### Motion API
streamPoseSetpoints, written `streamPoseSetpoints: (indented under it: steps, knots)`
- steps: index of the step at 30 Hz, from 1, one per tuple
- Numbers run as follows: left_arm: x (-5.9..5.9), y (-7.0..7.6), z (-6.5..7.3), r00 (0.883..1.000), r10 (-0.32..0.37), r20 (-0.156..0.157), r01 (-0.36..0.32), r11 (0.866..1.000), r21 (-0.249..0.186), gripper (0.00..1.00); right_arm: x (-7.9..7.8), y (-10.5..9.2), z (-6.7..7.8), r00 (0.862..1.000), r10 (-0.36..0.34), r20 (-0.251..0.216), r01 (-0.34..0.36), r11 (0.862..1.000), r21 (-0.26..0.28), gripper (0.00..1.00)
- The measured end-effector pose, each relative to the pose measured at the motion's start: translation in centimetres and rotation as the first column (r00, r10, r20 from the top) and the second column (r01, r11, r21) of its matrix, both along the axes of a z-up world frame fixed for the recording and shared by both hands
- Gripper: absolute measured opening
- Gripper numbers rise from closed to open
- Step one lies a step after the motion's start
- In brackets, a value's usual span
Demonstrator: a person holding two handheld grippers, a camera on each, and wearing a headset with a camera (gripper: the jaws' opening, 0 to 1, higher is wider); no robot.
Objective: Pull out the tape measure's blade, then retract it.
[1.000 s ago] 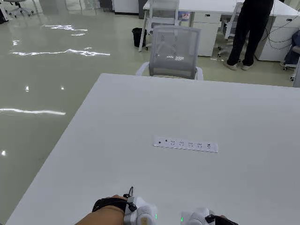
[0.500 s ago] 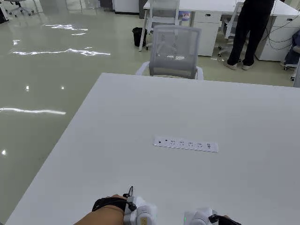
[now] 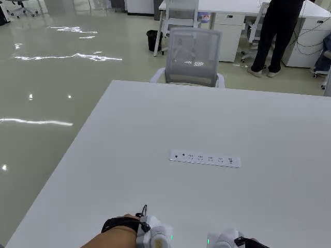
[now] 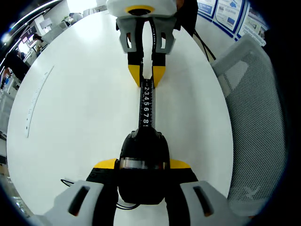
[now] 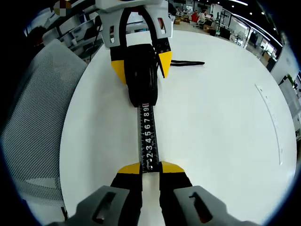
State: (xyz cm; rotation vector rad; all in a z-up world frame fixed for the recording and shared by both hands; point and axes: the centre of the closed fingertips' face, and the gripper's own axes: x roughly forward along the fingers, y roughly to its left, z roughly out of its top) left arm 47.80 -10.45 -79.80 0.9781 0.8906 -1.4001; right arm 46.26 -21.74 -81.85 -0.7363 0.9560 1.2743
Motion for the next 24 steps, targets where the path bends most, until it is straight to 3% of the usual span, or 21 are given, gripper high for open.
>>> streamPoseSetpoints:
  steps: [24]
  knots:
    - [0.0, 0.0, 0.0, 1.0, 0.004, 0.0, -0.004, 1.0, 0.0, 0.34, -0.1, -1.3, 0.0, 1.0, -0.01, 0.0, 0.01, 1.0, -0.004, 0.11]
